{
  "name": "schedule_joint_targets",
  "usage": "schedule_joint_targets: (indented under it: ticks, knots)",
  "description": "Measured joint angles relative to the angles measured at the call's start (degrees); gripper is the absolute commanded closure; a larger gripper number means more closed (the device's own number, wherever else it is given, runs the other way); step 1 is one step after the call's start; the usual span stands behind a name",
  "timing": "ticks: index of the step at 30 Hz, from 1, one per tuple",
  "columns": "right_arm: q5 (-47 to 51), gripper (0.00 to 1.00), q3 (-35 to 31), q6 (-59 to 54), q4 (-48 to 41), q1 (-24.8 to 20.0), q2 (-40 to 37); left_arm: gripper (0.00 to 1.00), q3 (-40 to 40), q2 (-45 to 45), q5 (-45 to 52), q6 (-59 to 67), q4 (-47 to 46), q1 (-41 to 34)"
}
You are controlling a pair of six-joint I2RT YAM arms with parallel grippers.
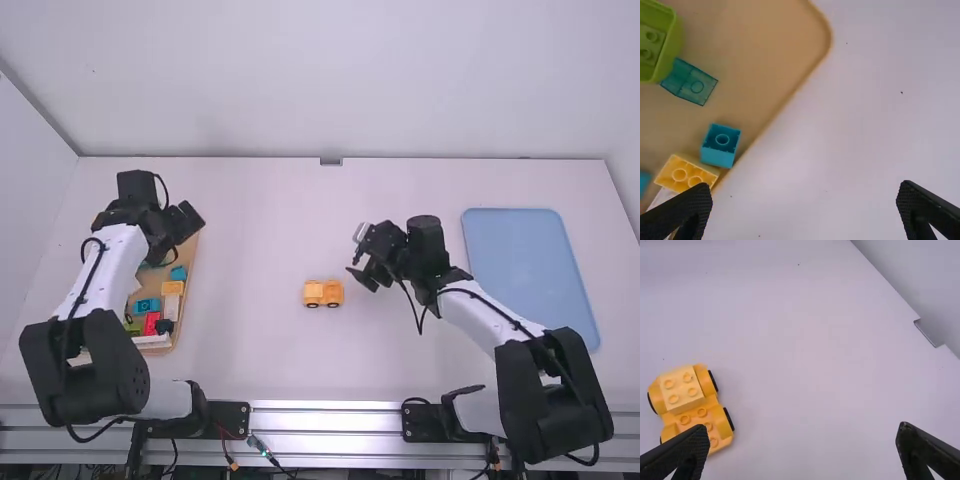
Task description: Assemble lego blocks to make yellow taxi
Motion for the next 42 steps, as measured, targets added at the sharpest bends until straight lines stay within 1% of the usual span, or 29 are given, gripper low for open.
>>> schedule_joint_targets:
  ticks: [1,3,5,6,9,14,16,19,21,22,23,25,26,28,30,31,32,33,34,36,42]
  knots:
    - [0.07,0.02,0.0,0.22,0.26,0.0,0.0,0.01,0.0,0.0,0.17,-0.31,0.31,0.0]
    - [0.2,0.01,0.0,0.68,0.61,0.0,0.0,0.01,-0.02,0.02,-0.15,-2.49,0.22,0.0]
    - [0.22,0.01,0.0,1.01,0.85,0.0,0.0,0.02,0.0,0.0,-2.97,-7.58,-2.32,0.0]
    - [0.2,0.01,0.0,1.01,1.05,0.0,0.0,0.0,-0.02,0.0,-4.55,-9.92,-3.45,0.0]
    - [0.2,0.01,0.0,1.01,1.57,0.0,0.0,0.01,-0.07,0.07,-7.54,-14.51,-4.11,0.11]
    - [0.17,0.01,0.0,1.05,1.86,0.0,0.0,0.0,0.68,2.89,-10.01,-17.81,-5.49,0.22]
    - [0.2,0.01,0.0,1.44,2.05,0.0,0.0,0.09,2.75,7.15,-10.6,-18.91,-7.8,0.22]
    - [0.17,0.01,0.0,2.05,2.19,0.0,0.0,0.1,5.38,11.3,-11.19,-20.24,-11.43,0.26]
    - [0.2,0.01,0.0,2.36,2.21,0.0,0.0,0.08,6.32,13.09,-12.15,-22.01,-13.05,0.26]
    - [0.17,0.01,0.0,2.49,2.21,0.0,0.0,0.05,6.49,13.7,-13.22,-24.24,-14.05,0.26]
    - [0.2,0.01,0.0,2.47,2.23,0.0,0.0,0.04,6.47,13.86,-14.01,-26.49,-15.04,0.26]
    - [0.2,0.01,0.0,2.49,2.23,0.0,0.0,0.03,6.49,13.88,-14.53,-28.61,-15.3,0.26]
    - [0.17,0.01,0.0,2.49,2.23,0.0,0.0,0.0,6.47,13.86,-14.97,-30.16,-15.13,0.26]
    - [0.2,0.01,0.0,2.49,2.29,0.0,0.0,0.02,6.47,13.86,-15.17,-31.91,-14.95,0.26]
    - [0.2,0.01,0.0,2.47,2.47,0.0,0.0,0.0,6.32,13.86,-15.58,-33.79,-14.97,0.26]
    - [0.17,0.01,0.0,2.45,2.45,0.0,0.0,0.04,6.23,13.86,-15.65,-34.25,-14.95,0.28]
    - [0.17,0.01,0.0,2.49,2.43,0.0,0.0,0.12,5.88,13.86,-15.78,-35.01,-14.84,0.26]
    - [0.22,0.01,0.0,2.49,2.43,0.0,0.0,0.16,5.33,13.86,-15.96,-35.82,-14.45,0.28]
    - [0.31,0.01,0.0,2.49,2.43,0.0,0.0,0.29,4.68,13.86,-16.02,-36.76,-14.14,0.26]
    - [0.63,0.01,0.0,2.49,2.43,0.0,0.0,0.33,3.65,13.86,-16.13,-37.97,-13.6,0.28]
    - [1.11,0.01,0.0,2.49,2.43,0.0,0.0,0.34,1.6,13.86,-16.15,-39.34,-11.06,0.28]
